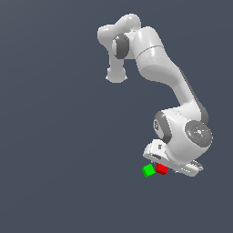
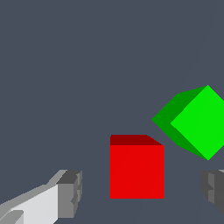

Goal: Stack the red cube on top of the green cube.

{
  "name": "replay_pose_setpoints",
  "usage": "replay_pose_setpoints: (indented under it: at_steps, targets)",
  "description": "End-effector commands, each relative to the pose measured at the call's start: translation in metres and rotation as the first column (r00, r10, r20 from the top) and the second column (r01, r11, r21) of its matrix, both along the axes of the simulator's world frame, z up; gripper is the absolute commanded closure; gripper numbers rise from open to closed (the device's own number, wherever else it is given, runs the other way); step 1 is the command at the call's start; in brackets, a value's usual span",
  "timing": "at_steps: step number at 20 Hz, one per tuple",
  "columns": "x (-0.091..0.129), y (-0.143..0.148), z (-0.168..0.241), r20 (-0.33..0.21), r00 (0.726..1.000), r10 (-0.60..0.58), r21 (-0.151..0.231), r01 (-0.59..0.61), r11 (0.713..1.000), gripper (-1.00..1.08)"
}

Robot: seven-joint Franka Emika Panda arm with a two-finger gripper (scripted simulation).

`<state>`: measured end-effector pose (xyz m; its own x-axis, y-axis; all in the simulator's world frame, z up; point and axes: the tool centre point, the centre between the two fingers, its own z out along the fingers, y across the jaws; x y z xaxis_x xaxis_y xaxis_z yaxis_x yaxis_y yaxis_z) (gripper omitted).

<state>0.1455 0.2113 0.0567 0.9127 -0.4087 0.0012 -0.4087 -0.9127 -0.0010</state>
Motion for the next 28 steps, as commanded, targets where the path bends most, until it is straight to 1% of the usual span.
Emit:
replay_pose_setpoints:
  at_steps: [1,6,12,13,28]
  targets:
    - [0.000,0.000,-0.012,-0.002,1.000,-0.001,0.000,0.001,1.000,-0.92]
    - [0.000,0.000,-0.032,-0.001,1.000,-0.002,0.000,0.002,1.000,-0.92]
    - [0.001,0.001,-0.037,-0.001,1.000,-0.002,0.000,0.002,1.000,-0.92]
    - [0.001,0.001,-0.037,-0.001,1.000,-0.002,0.000,0.002,1.000,1.08]
    - [0.001,0.000,-0.032,-0.002,1.000,-0.003,-0.001,0.003,1.000,1.08]
